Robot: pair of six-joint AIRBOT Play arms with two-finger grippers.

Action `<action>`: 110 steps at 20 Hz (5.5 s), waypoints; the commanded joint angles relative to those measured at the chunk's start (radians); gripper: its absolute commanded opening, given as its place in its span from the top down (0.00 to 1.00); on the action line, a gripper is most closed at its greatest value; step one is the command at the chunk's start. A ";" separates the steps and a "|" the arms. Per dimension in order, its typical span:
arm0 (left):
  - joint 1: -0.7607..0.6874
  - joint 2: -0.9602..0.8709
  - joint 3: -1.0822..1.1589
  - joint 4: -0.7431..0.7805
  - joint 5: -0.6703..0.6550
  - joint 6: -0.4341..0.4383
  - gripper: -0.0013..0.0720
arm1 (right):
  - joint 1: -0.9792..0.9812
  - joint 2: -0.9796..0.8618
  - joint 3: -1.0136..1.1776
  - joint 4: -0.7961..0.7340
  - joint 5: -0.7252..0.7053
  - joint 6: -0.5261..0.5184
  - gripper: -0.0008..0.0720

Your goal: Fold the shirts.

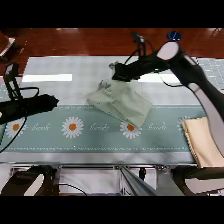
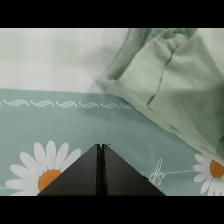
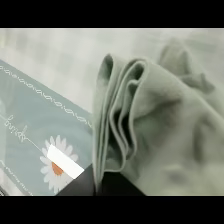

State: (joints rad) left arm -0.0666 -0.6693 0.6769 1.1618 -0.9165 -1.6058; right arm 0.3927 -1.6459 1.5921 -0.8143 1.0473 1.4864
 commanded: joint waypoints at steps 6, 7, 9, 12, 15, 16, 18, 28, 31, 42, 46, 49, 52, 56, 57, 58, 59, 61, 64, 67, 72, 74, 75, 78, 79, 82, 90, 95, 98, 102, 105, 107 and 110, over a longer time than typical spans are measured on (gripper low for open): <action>-0.005 0.037 -0.104 -0.069 0.106 -0.008 0.96 | 0.043 -0.291 0.197 0.157 -0.014 0.043 0.42; -0.005 0.035 -0.104 -0.072 0.117 -0.008 0.96 | 0.023 -0.278 0.197 0.172 0.034 0.038 0.42; -0.004 0.032 -0.104 -0.071 0.139 -0.008 0.96 | -0.052 -0.211 0.197 0.165 0.162 0.002 0.42; -0.004 0.032 -0.104 -0.071 0.159 -0.008 0.96 | -0.193 -0.019 0.196 -0.035 0.317 0.018 0.42; -0.005 0.031 -0.104 -0.071 0.177 -0.007 0.96 | -0.313 0.253 0.099 -0.435 0.385 0.078 0.42; -0.005 0.029 -0.104 -0.071 0.184 -0.008 0.96 | -0.351 0.371 -0.010 -0.542 0.341 0.116 0.42; -0.005 0.023 -0.104 -0.071 0.189 -0.004 0.96 | -0.418 0.615 -0.310 -0.646 0.182 0.212 0.42; -0.005 -0.043 -0.104 -0.112 0.188 -0.004 0.96 | -0.407 0.742 -1.269 0.108 -0.394 0.191 0.42; -0.005 -0.067 -0.104 -0.116 0.188 -0.004 0.96 | -0.408 0.490 -1.159 0.310 -0.307 -0.074 0.42; -0.005 -0.067 -0.104 -0.134 0.191 -0.004 0.96 | -0.233 0.100 -0.665 0.292 -0.119 -0.197 0.94; -0.005 -0.067 -0.104 -0.135 0.192 -0.005 0.96 | -0.234 0.100 -0.373 0.153 0.053 -0.130 0.94; -0.005 -0.067 -0.104 -0.150 0.192 -0.004 0.96 | -0.234 0.100 -0.107 -0.014 0.164 -0.002 0.94; -0.005 -0.067 -0.104 -0.154 0.191 -0.005 0.96 | -0.258 0.100 0.141 -0.167 0.293 0.109 0.95; -0.005 -0.067 -0.104 -0.154 0.191 -0.005 0.96 | -0.379 0.126 0.327 -0.183 0.476 0.203 0.95; -0.005 -0.067 -0.104 -0.154 0.191 -0.005 0.96 | -0.416 0.142 0.350 -0.183 0.507 0.219 0.95; -0.005 -0.067 -0.104 -0.154 0.191 -0.005 0.96 | -0.461 0.163 0.365 -0.183 0.534 0.240 0.94; -0.005 -0.067 -0.104 -0.154 0.191 -0.004 0.96 | -0.505 0.190 0.366 -0.182 0.555 0.258 0.95; -0.005 -0.067 -0.104 -0.154 0.191 -0.004 0.96 | -0.606 0.252 0.366 -0.183 0.607 0.286 0.95; -0.005 -0.067 -0.104 -0.154 0.192 -0.005 0.96 | -0.752 0.342 0.366 -0.243 0.707 0.327 0.95; -0.005 -0.067 -0.104 -0.154 0.192 -0.004 0.96 | -0.877 0.434 0.352 -0.357 0.808 0.342 0.95; -0.005 -0.067 -0.104 -0.154 0.210 -0.004 0.96 | -1.046 0.658 0.107 -0.447 0.810 0.368 0.94; -0.005 -0.067 -0.104 -0.154 0.210 -0.004 0.96 | -1.110 0.780 -0.081 -0.553 0.809 0.369 0.94; -0.005 -0.067 -0.104 -0.154 0.210 -0.004 0.96 | -1.143 0.834 -0.166 -0.613 0.809 0.375 0.94; -0.005 -0.067 -0.104 -0.154 0.210 -0.004 0.96 | -1.243 0.985 -0.373 -0.875 0.809 0.378 0.94; -0.005 -0.067 -0.104 -0.154 0.210 -0.004 0.96 | -1.268 1.021 -0.426 -0.966 0.809 0.360 0.94; -0.005 -0.067 -0.104 -0.154 0.219 -0.004 0.96 | -1.347 1.073 -0.597 -1.122 0.808 0.246 0.82; 0.079 -0.082 0.051 -0.153 0.362 0.052 0.93 | -1.357 0.866 -0.439 -0.893 0.735 0.226 0.60; 0.024 -0.283 0.542 -0.166 0.167 0.193 0.96 | -1.027 0.614 -0.117 -0.212 0.367 0.170 0.94; -0.153 -0.428 0.704 -0.073 0.016 0.213 0.96 | -0.568 0.513 -0.119 -0.402 0.117 0.129 0.94; -0.264 -0.573 0.631 0.278 -0.082 0.005 0.96 | -0.208 0.314 -0.211 -0.843 0.104 0.227 0.95; -0.237 -0.649 0.619 0.288 -0.150 -0.005 0.96 | -0.190 0.194 -0.233 -0.825 0.122 0.244 0.95; -0.237 -0.653 0.619 0.288 -0.147 -0.005 0.96 | -0.190 0.176 -0.233 -0.825 0.107 0.245 0.95; -0.237 -0.653 0.619 0.286 -0.140 -0.005 0.96 | -0.190 0.183 -0.233 -0.825 0.126 0.245 0.95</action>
State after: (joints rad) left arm -0.3012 -1.3048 1.2964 1.4231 -1.0378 -1.5978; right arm 0.1814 -1.4399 1.3632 -1.6196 1.1641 1.7218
